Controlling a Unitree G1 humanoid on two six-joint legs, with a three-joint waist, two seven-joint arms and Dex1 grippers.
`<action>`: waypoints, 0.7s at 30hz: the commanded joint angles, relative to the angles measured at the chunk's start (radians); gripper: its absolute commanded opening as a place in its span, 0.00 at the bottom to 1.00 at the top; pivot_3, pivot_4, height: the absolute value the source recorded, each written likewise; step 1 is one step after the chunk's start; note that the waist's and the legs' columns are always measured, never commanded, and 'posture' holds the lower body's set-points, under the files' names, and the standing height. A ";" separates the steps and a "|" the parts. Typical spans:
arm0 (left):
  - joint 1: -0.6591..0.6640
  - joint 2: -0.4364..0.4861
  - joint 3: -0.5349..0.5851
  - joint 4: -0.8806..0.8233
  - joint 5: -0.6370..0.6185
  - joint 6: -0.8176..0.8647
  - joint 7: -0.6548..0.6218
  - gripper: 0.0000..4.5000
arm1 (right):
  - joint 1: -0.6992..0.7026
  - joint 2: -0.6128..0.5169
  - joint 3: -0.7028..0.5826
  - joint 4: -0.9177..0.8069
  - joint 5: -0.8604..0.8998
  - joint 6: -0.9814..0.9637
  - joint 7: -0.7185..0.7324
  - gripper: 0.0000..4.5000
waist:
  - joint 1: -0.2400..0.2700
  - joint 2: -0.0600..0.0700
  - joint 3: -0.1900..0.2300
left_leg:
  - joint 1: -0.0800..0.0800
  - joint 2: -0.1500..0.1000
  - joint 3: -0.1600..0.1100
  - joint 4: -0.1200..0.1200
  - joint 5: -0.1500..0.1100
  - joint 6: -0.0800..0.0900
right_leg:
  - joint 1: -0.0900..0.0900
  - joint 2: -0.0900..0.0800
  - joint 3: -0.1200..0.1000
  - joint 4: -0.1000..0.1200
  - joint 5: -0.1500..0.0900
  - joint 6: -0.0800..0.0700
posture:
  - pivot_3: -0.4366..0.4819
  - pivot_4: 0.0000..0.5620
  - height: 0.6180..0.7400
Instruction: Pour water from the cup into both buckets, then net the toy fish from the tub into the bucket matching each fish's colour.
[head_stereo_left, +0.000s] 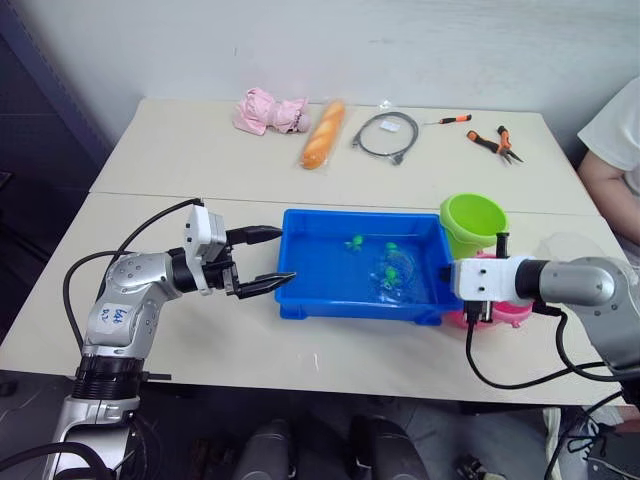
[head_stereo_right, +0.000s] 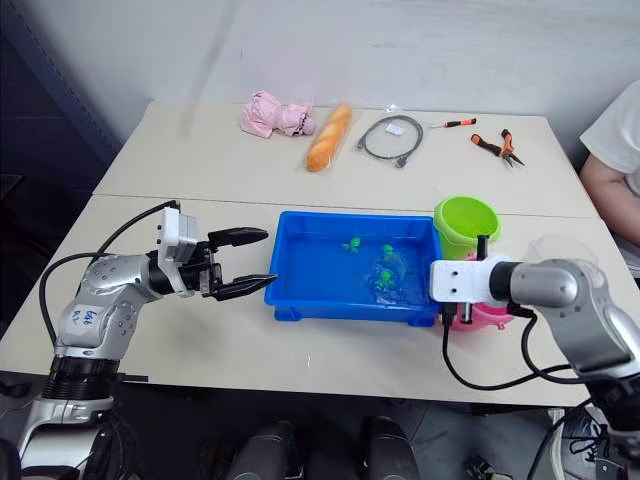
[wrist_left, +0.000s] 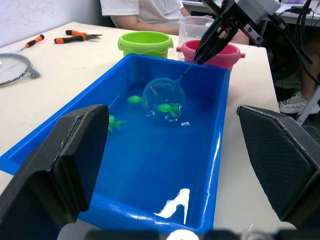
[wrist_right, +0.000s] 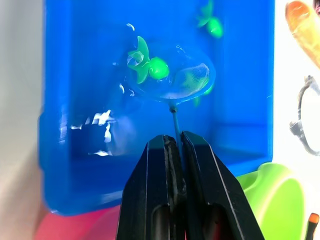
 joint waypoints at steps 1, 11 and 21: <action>-0.010 -0.001 0.015 -0.012 -0.014 -0.013 -0.003 0.98 | -0.007 -0.007 -0.023 -0.037 0.063 0.053 0.057 0.00 | 0.001 0.000 0.000 | 0.000 0.000 0.000 0.000 0.000 0.000 | 0.000 0.000 0.000 0.000 0.000 0.000 | 0.48 0.27 1.00; -0.011 0.000 0.020 -0.014 -0.018 -0.011 -0.003 0.98 | 0.022 0.094 -0.268 -0.145 0.432 0.523 0.028 0.00 | 0.006 0.000 0.000 | 0.000 0.000 -0.001 0.000 0.000 0.000 | 0.000 0.000 0.000 0.000 0.000 0.000 | 0.48 0.27 1.00; -0.082 -0.064 0.043 -0.025 -0.089 0.073 0.077 0.98 | 0.150 0.157 -0.575 -0.262 0.632 0.672 -0.121 0.00 | 0.006 0.000 0.000 | -0.001 0.000 -0.002 0.000 -0.001 0.001 | 0.000 -0.001 0.000 0.000 0.000 0.000 | 0.48 0.27 1.00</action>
